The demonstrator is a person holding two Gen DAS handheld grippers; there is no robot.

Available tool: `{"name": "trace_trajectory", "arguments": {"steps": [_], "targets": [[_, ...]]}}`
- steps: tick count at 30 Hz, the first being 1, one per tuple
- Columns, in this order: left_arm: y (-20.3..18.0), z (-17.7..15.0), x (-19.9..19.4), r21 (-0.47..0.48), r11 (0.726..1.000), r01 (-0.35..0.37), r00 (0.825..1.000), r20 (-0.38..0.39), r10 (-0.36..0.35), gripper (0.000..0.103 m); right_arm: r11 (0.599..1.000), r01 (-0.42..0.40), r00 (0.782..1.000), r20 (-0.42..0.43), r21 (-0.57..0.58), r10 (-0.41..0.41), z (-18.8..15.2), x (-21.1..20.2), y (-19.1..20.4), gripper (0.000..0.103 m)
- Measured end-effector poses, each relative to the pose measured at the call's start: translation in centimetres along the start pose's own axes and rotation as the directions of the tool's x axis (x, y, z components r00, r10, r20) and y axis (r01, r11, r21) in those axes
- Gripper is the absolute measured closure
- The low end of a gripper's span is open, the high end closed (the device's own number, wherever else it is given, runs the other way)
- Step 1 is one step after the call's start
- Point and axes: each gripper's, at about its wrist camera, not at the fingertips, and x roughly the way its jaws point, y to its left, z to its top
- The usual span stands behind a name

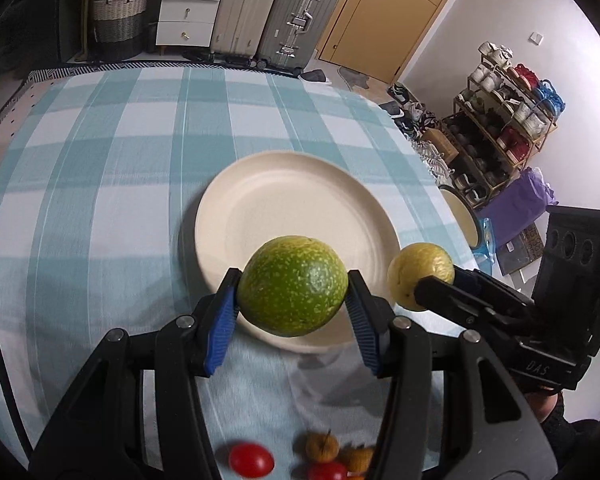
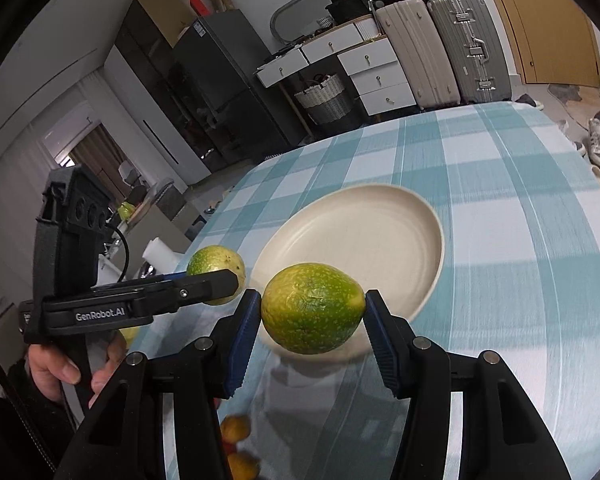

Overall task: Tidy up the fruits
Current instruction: 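Carry the green citrus onto the cream plate and open the right gripper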

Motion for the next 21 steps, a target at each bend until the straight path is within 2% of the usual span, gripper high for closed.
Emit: {"name": "trace_trajectory", "arguments": {"steps": [8, 15, 21], "targets": [[0.8, 4.4, 4.5, -0.019, 1.000, -0.018, 1.000, -0.015, 0.018, 0.054, 0.998, 0.039, 0.999, -0.008, -0.053, -0.039, 3.4, 2.8, -1.6, 0.049], [1.2, 6.6, 8.1, -0.049, 0.998, 0.033, 0.998, -0.047, -0.035, 0.054, 0.995, 0.083, 0.996, -0.029, -0.062, -0.085, 4.4, 6.2, -3.6, 0.049], [1.5, 7.5, 11.1, -0.058, 0.997, 0.047, 0.994, -0.098, -0.053, 0.054, 0.990, 0.115, 0.992, -0.038, -0.082, -0.119, 4.8, 7.8, -4.1, 0.049]]}}
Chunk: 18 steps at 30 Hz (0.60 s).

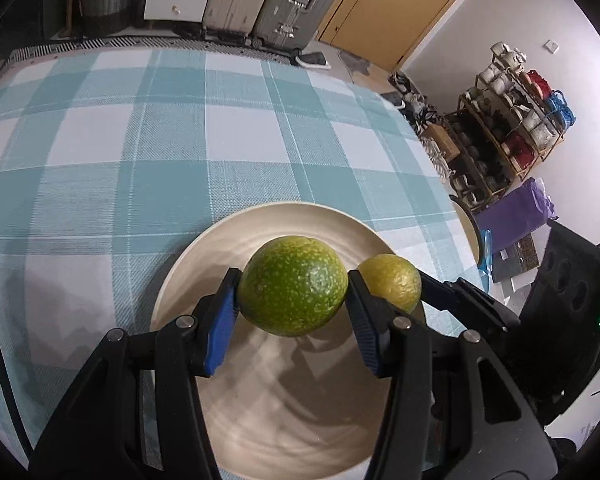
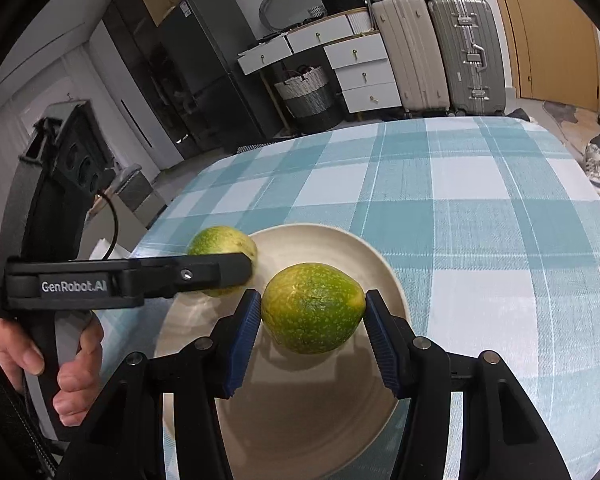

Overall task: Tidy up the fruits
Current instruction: 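Carry the green citrus onto the cream plate and open the right gripper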

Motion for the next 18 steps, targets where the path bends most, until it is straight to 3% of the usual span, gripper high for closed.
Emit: {"name": "trace_trajectory", "arguments": {"steps": [6, 13, 18], "targets": [[1.0, 1.0, 2.2, -0.042, 0.999, 0.020, 0.999, -0.039, -0.021, 0.054, 0.995, 0.044, 0.998, -0.048, -0.085, -0.049, 0.5, 1.6, 0.9, 0.049], [0.3, 1.9, 2.1, -0.017, 0.999, 0.028, 0.999, -0.018, -0.028, 0.053, 0.985, 0.123, 0.992, -0.016, -0.125, -0.126, 1.3, 2.0, 1.1, 0.049], [-0.6, 1.7, 0.1, 0.003, 1.000, 0.022, 1.000, 0.014, -0.022, 0.053, 0.991, 0.094, 0.995, 0.041, -0.091, -0.090, 1.4, -0.4, 0.9, 0.033]]}}
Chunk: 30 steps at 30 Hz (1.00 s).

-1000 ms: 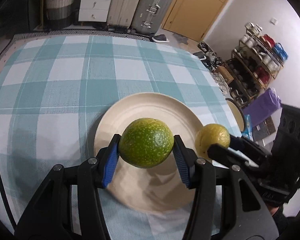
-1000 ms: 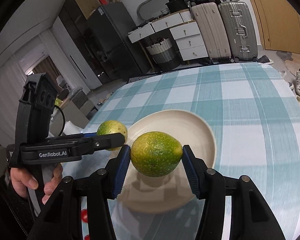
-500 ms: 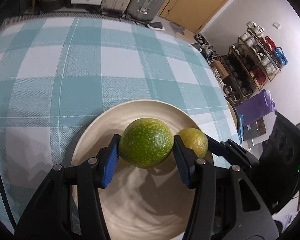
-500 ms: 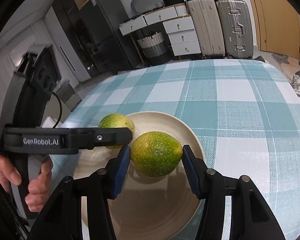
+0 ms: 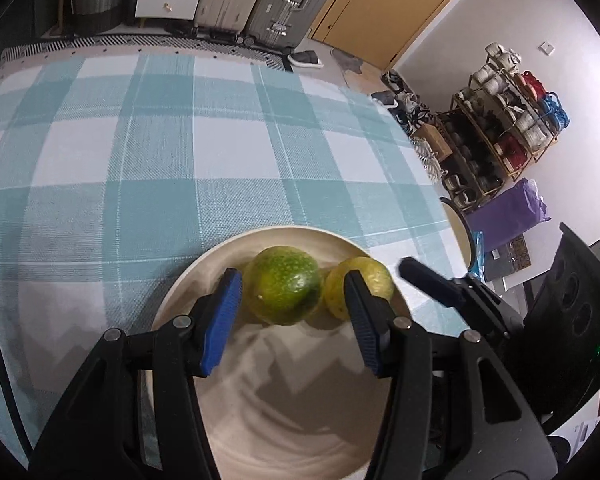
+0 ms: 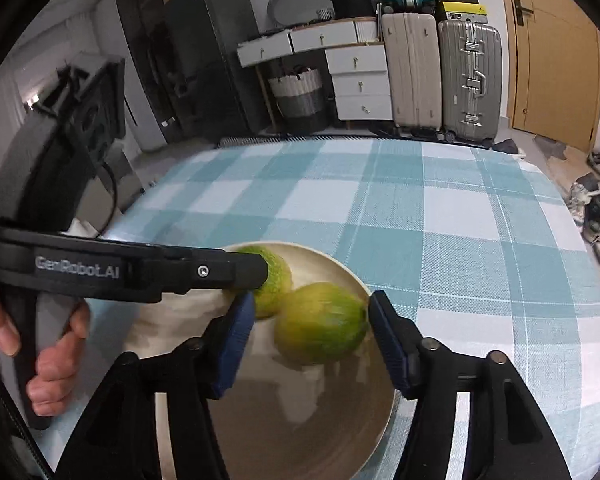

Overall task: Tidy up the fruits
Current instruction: 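Carry the green citrus onto the cream plate and open the right gripper, then move the right gripper back toward the oranges in the fruit pile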

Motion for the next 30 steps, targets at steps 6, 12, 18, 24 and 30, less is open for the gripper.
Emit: {"name": "trace_trajectory", "arguments": {"steps": [6, 12, 18, 24, 30], "targets": [[-0.2, -1.4, -4.2, 0.021, 0.999, -0.044, 0.996, 0.082, 0.042, 0.053, 1.000, 0.018, 0.993, 0.116, 0.007, -0.019, -1.0, -4.5, 0.0, 0.022], [0.0, -4.0, -8.0, 0.024, 0.991, -0.129, 0.982, 0.139, 0.125, 0.053, 0.999, 0.028, 0.991, 0.131, 0.025, -0.031, -2.3, -6.9, 0.4, 0.021], [-0.6, -7.0, -12.5, 0.022, 0.985, -0.173, 0.959, 0.231, 0.163, 0.043, 0.999, 0.031, 0.986, 0.165, 0.016, -0.034, -3.4, -9.9, 2.3, 0.017], [-2.1, -10.6, -16.2, 0.040, 0.982, -0.184, 0.940, 0.298, 0.164, 0.034, 1.000, 0.019, 0.982, 0.189, 0.024, -0.024, -4.8, -12.8, 4.2, 0.015], [-3.9, -14.9, -19.1, 0.058, 0.972, -0.229, 0.908, 0.372, 0.192, 0.020, 0.998, 0.003, 0.978, 0.209, 0.055, -0.015, -6.5, -14.9, 5.5, 0.010]]}}
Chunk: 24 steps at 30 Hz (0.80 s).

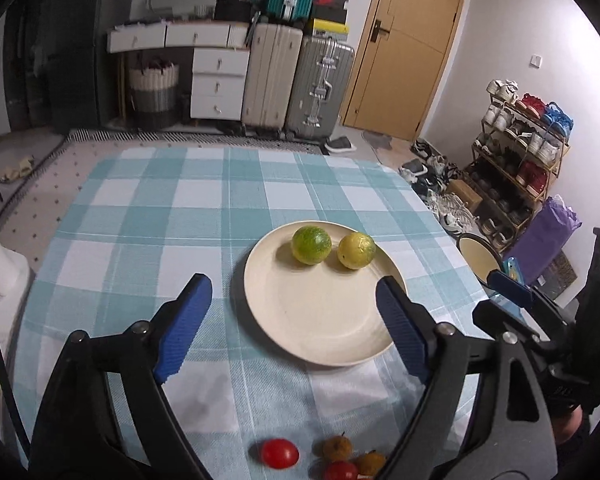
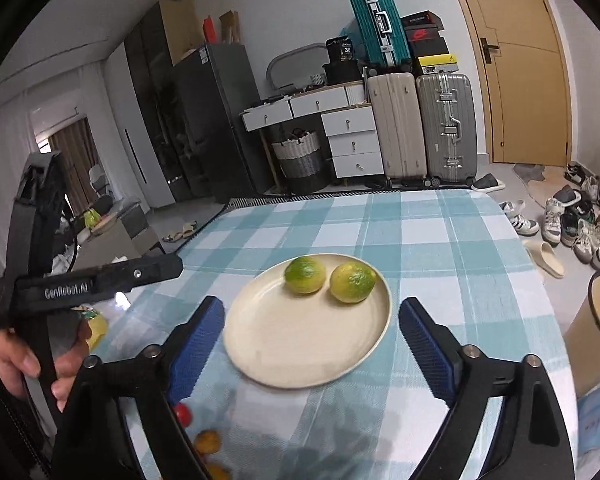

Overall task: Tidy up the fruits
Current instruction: 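Move the right gripper back toward the oranges in the fruit pile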

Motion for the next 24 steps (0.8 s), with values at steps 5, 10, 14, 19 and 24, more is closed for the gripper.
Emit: {"name": "trace_trajectory", "arguments": {"steps": [5, 10, 14, 19, 24], "targets": [[-0.3, -2.0, -2.1, -0.013, 1.000, -0.002, 1.000, -0.002, 0.002, 0.011, 1.000, -0.013, 1.000, -0.011, 0.000, 0.013, -1.1, -1.1, 1.1, 0.008], [0.4, -4.2, -4.1, -0.040, 0.999, -0.022, 1.000, 0.009, 0.023, 0.001, 0.999, -0.051, 0.998, -0.027, 0.004, 0.051, -2.0, -2.2, 2.1, 0.000], [0.8, -5.6, -4.9, -0.045, 0.998, -0.041, 0.999, 0.002, 0.041, 0.001, 0.999, -0.043, 0.998, -0.043, 0.013, 0.043, -2.9, -3.1, 2.5, 0.000], [1.0, -7.4, -5.6, -0.040, 0.997, -0.059, 0.998, -0.001, 0.059, 0.001, 0.998, -0.054, 0.997, -0.060, 0.018, 0.055, -4.5, -3.7, 2.7, 0.000], [1.1, -9.7, -5.3, -0.039, 0.994, -0.101, 0.994, -0.047, 0.099, 0.001, 0.997, -0.068, 0.994, -0.081, 0.033, 0.070, -6.5, -4.1, 2.9, 0.000]]}}
